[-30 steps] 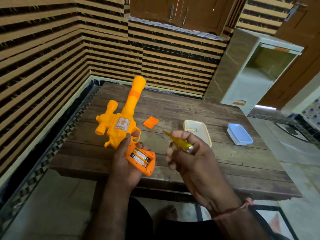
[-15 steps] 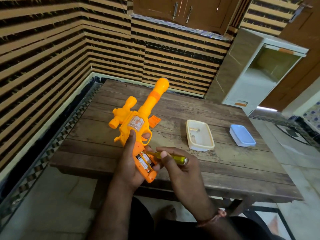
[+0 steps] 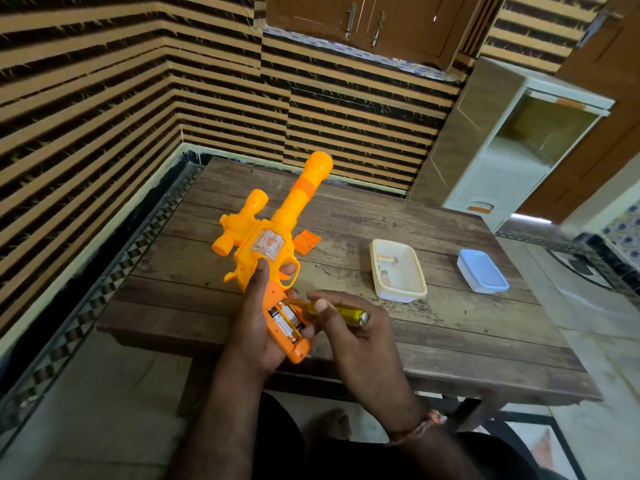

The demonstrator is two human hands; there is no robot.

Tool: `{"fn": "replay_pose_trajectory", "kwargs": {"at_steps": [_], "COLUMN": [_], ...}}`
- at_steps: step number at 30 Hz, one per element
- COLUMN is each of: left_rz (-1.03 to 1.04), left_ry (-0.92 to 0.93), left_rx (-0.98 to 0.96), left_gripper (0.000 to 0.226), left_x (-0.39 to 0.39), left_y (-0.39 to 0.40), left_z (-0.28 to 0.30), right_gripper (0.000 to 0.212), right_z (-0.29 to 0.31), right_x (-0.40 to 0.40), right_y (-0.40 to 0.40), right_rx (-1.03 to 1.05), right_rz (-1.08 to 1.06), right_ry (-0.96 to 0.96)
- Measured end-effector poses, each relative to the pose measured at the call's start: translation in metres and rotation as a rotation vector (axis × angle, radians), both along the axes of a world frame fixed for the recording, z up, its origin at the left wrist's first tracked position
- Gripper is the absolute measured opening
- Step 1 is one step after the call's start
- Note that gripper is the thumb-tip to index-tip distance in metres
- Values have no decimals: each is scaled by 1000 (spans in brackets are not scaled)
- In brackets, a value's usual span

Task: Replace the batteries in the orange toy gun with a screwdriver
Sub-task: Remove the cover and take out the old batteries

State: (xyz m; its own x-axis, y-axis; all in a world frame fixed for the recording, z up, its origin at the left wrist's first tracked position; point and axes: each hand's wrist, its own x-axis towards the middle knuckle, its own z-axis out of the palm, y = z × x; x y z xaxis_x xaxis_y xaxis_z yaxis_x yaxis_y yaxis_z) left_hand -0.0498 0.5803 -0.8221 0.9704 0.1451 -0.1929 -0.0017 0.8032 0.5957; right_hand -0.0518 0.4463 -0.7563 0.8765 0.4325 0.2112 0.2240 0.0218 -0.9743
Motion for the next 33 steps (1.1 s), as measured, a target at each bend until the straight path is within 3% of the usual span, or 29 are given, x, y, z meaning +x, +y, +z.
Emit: {"fn": "replay_pose_trajectory", "kwargs": {"at_steps": [9,16,20,28,31,33], "left_rz": [37,51,50,45,-29,-58], "left_ry": [19,69,53,-22,-75,-84], "left_rx": [52,85,124,46,37,74], "left_gripper": [78,104,92,87,64,62], "left_x": [5,9,10,6,5,5], "left_y": [3,1,-2,3,-4,-8], "left_z": [-10,-12,-7,-3,1,4], "right_gripper": [17,16,22,11,15,21], "right_z": [-3,-5,-7,5,6,12], "right_x": [4,9,17,27,36,44], "right_y": [-5,0,-1,-10,-9,-9], "right_rx": [-26,-15,40,-241,-296,-323], "right_rz": [3,-56,-69,126,133,144], "right_ry": [-53,54,131,-204,-182,-122]}}
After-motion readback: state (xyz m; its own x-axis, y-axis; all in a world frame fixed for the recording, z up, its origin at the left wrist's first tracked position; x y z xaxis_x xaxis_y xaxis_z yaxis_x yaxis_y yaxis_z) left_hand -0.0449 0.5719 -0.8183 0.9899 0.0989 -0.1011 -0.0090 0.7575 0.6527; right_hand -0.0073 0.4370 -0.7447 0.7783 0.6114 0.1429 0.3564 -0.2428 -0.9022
